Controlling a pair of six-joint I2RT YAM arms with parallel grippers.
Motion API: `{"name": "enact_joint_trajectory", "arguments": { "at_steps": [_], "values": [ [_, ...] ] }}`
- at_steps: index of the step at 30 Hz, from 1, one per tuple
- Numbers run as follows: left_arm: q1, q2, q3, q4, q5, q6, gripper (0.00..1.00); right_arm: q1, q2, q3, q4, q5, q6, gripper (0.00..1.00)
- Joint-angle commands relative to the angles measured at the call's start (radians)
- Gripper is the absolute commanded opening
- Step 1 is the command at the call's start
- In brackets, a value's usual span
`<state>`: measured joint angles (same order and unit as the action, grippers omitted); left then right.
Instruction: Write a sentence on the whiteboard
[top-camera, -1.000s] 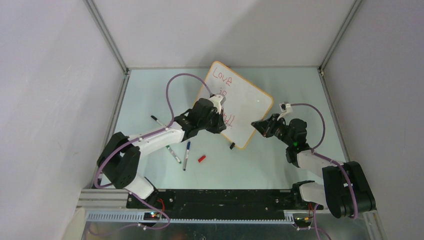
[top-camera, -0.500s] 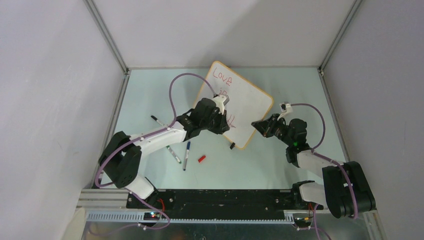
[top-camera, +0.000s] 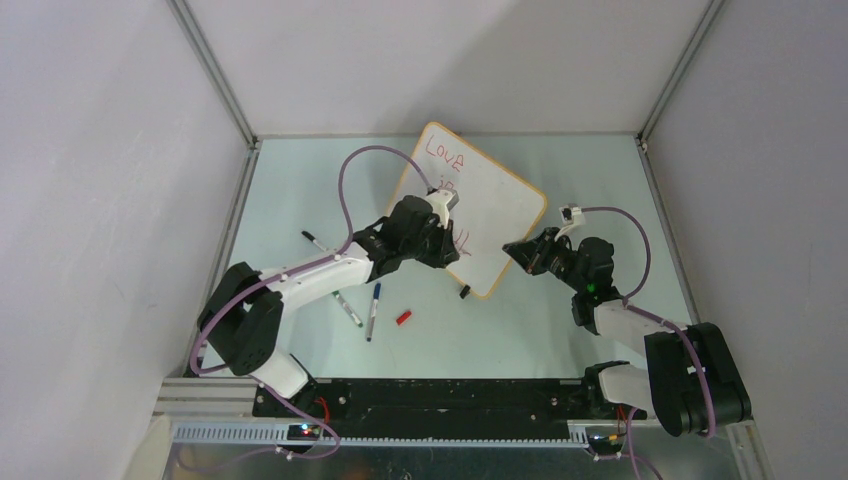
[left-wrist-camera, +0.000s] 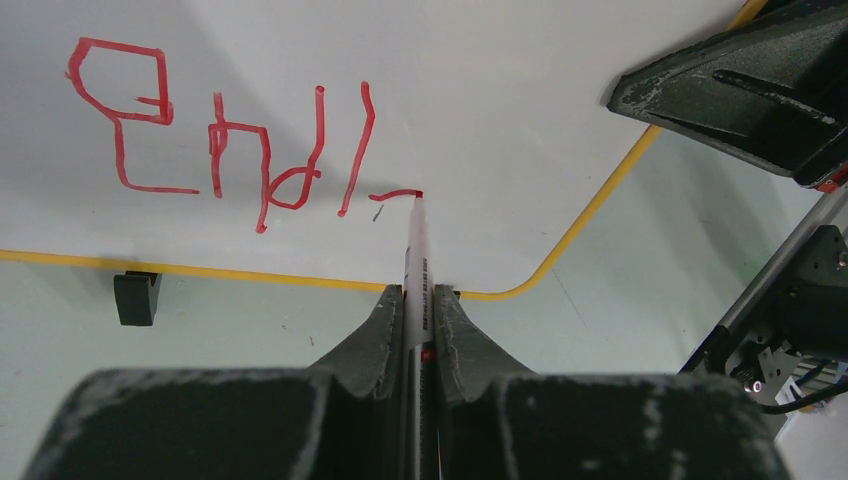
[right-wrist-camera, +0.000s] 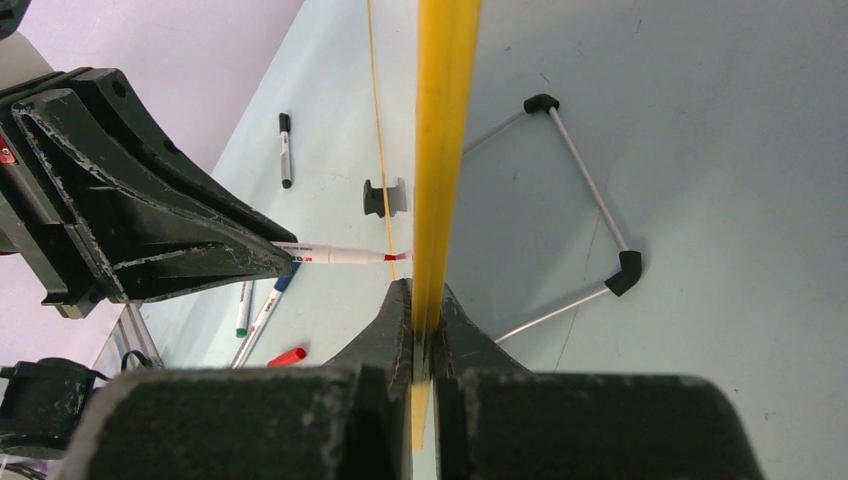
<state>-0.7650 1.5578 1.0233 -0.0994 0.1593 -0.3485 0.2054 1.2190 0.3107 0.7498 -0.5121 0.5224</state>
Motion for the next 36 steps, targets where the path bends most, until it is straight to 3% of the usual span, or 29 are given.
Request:
{"name": "enact_joint_trajectory", "arguments": {
  "at_steps": [1,36],
  "values": [
    [-0.009,0.017,0.054,0.037,-0.035,0.004,0.00,0.006,-0.002,0.017,-0.029,0.002,-0.057,0.00],
    [0.019,0.021,0.071,0.017,-0.108,0.001,0.00,0.005,0.001,0.020,-0.034,-0.001,-0.058,0.00]
  ]
}}
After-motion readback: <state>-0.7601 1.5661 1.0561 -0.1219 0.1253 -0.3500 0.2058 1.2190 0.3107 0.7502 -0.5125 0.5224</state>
